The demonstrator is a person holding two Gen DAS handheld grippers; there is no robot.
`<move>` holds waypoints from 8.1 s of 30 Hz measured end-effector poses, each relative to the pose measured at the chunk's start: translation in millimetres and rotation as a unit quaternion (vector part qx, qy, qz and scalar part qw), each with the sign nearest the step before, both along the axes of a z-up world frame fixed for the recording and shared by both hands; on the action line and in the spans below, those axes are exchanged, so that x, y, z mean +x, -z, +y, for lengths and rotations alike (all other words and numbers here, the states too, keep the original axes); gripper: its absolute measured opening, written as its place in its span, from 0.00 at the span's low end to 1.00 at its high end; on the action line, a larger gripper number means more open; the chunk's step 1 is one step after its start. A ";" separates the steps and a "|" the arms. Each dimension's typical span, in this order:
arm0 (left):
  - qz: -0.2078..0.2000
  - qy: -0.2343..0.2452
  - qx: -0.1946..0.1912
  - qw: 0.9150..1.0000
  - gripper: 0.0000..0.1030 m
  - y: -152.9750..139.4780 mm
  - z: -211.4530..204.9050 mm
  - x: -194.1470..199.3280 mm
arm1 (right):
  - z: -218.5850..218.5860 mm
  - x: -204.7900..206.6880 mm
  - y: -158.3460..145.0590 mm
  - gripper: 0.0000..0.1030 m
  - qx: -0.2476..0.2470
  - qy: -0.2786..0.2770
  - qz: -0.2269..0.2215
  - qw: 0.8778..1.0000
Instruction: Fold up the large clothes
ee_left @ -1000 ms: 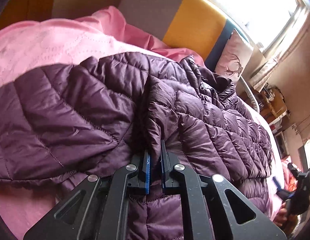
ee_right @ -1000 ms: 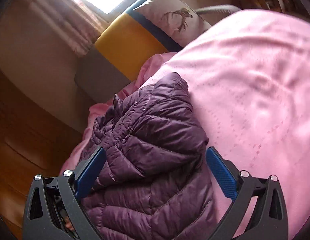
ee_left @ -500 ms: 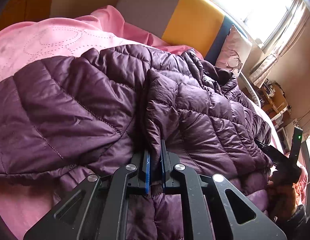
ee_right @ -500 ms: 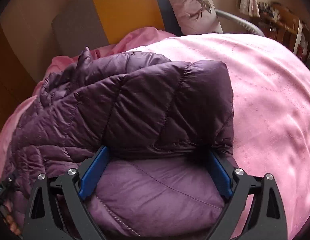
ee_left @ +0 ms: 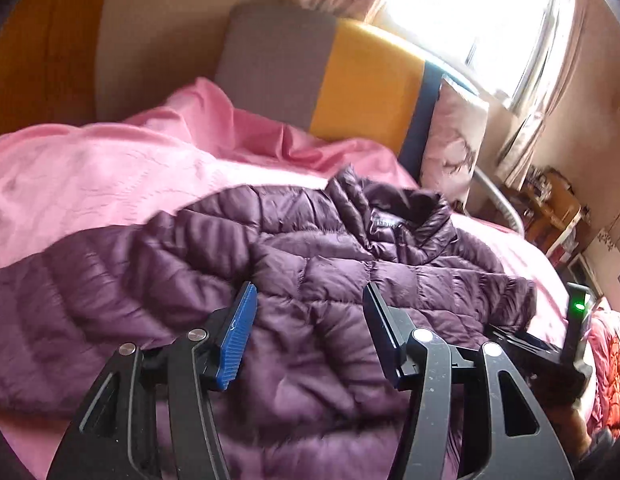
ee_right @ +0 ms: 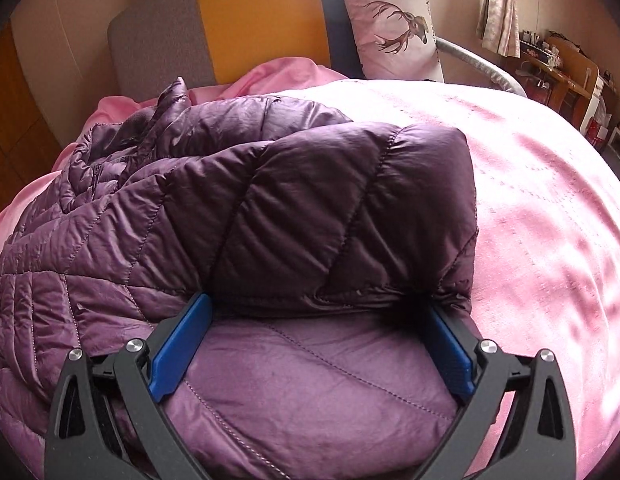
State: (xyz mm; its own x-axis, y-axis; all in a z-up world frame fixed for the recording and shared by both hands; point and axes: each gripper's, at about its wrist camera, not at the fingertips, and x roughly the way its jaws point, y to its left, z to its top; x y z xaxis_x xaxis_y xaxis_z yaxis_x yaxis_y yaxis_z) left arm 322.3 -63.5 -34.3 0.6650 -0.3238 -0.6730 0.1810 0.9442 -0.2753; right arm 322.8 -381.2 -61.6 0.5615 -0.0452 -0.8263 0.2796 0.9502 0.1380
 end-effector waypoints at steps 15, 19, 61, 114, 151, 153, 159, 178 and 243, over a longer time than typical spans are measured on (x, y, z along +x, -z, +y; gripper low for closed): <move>0.054 -0.028 -0.012 0.998 0.45 46.3 9.8 15.0 | 1.1 1.6 1.2 0.98 -0.013 -0.002 0.001 1.000; 0.058 -0.044 -0.018 0.997 0.55 38.3 24.3 -11.3 | 1.4 1.9 1.5 0.98 -0.014 -0.002 0.001 1.000; -0.044 -0.314 -0.099 0.943 0.14 -23.3 310.8 -133.1 | 9.9 3.3 0.0 0.98 -0.039 0.003 0.003 0.999; 0.025 -0.101 -0.120 0.987 0.19 68.3 125.6 -121.9 | 332.5 91.2 -16.6 0.65 0.376 -0.247 0.078 0.890; 0.068 -0.120 0.040 0.990 0.29 42.2 92.1 -59.0 | 42.7 -22.3 -162.4 0.07 0.171 -0.081 -0.199 0.962; 0.066 -0.114 0.044 0.990 0.17 43.2 89.0 -56.4 | 24.9 -28.9 -150.3 0.07 0.170 -0.061 -0.189 0.965; 0.062 -0.105 0.064 0.990 0.10 46.7 82.2 -55.3 | -12.4 -50.2 -107.2 0.06 0.169 -0.014 -0.149 0.974; 0.061 -0.075 0.080 0.992 0.14 39.7 80.4 -69.3 | -45.5 -82.5 -35.5 0.08 0.165 0.052 -0.074 0.982; 0.020 -0.072 0.087 0.993 0.79 26.5 20.5 -4.4 | 49.7 43.7 -12.1 0.98 -0.025 -0.059 -0.044 0.997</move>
State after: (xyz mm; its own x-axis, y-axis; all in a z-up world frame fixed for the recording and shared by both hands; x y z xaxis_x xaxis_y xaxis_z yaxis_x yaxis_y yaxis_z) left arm 318.0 -42.9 -60.8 0.6674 -0.1034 -0.7375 0.0318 0.9934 -0.1105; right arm 366.5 -331.5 -49.5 0.6359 -0.0144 -0.7716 0.1547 0.9819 0.1091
